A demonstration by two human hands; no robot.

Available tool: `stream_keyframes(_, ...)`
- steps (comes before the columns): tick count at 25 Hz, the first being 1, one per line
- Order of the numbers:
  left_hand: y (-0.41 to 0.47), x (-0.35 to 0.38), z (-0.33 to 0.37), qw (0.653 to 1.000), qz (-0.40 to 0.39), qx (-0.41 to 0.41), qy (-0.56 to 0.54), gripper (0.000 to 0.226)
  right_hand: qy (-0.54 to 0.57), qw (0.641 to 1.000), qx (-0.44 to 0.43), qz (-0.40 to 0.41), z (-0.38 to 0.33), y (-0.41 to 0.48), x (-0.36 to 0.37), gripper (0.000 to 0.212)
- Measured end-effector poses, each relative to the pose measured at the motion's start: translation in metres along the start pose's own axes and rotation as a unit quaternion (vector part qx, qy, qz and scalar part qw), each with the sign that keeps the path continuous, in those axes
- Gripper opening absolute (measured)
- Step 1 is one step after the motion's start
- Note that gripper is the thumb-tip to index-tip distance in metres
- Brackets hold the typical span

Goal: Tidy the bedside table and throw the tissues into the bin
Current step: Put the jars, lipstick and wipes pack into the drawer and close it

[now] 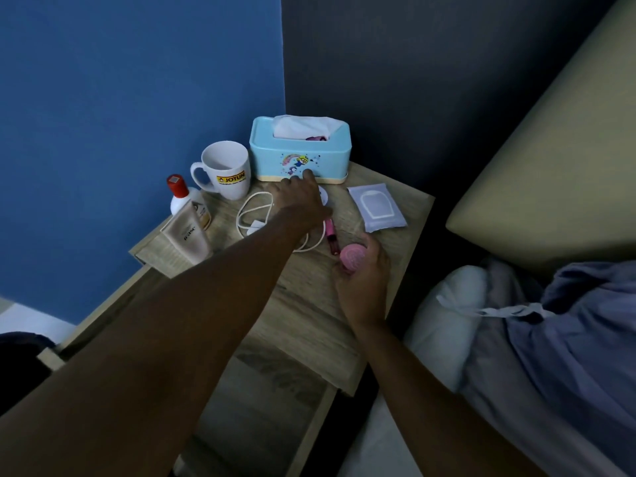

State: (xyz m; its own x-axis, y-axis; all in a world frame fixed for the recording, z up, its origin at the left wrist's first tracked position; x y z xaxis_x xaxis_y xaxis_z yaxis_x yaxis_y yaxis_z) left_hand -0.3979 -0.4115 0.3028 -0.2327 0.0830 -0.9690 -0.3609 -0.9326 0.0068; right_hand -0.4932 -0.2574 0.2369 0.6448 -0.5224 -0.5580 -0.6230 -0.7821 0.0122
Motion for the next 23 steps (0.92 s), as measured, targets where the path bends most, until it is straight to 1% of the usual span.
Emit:
stream_keyframes(3, 0.003, 0.003, -0.003, 1.0, 0.007, -0.007, -0.02, 0.073, -0.002, 1.0, 0.003, 0.002, 0.0, 0.0, 0.0, 0.075)
stream_keyframes(5, 0.003, 0.005, -0.005, 0.999, 0.028, 0.005, -0.034, 0.072, 0.002, 1.0, 0.002, 0.002, -0.001, -0.002, 0.0, 0.074)
stream_keyframes(9, -0.011, -0.002, 0.002, 0.985, 0.115, 0.083, -0.093, 0.082, 0.019, 1.0, 0.005, 0.003, -0.002, 0.001, -0.001, 0.068)
stream_keyframes(12, -0.035, -0.019, 0.011, 0.971, 0.183, 0.096, -0.122, 0.085, 0.028, 1.0, 0.013, 0.0, -0.003, 0.001, -0.003, 0.064)
stream_keyframes(15, -0.075, -0.041, 0.009, 0.948, 0.223, 0.12, -0.193, 0.086, 0.059, 0.998, 0.016, 0.012, -0.004, -0.004, -0.012, 0.057)
stream_keyframes(17, -0.111, -0.059, -0.003, 0.937, 0.224, 0.141, -0.227, 0.086, 0.092, 0.995, 0.014, 0.016, -0.011, -0.014, -0.018, 0.057)
stream_keyframes(18, -0.13, -0.067, -0.013, 0.938, 0.213, 0.15, -0.23, 0.086, 0.106, 0.994, 0.007, 0.007, -0.018, -0.024, -0.019, 0.059)
stream_keyframes(20, -0.169, -0.079, -0.037, 0.946, 0.176, 0.161, -0.218, 0.084, 0.121, 0.992, -0.017, -0.035, -0.028, -0.054, -0.018, 0.061)
stream_keyframes(23, -0.225, -0.076, -0.077, 0.962, 0.125, 0.127, -0.206, 0.087, 0.126, 0.983, -0.073, -0.111, -0.035, -0.108, -0.012, 0.06)
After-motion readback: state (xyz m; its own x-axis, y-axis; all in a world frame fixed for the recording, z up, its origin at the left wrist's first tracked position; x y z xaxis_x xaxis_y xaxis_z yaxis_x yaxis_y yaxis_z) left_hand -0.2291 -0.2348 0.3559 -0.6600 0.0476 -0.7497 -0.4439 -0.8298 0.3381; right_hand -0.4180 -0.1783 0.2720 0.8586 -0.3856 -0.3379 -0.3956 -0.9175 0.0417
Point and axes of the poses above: each hand's wrist, its own y-axis towards the middle knuckle, its own x-axis out of the palm, z = x × y, the point moved 1 cm from there along y, towards the middle knuckle, and after that the axes turned 12 degrees about x, right-handed, at the moved point
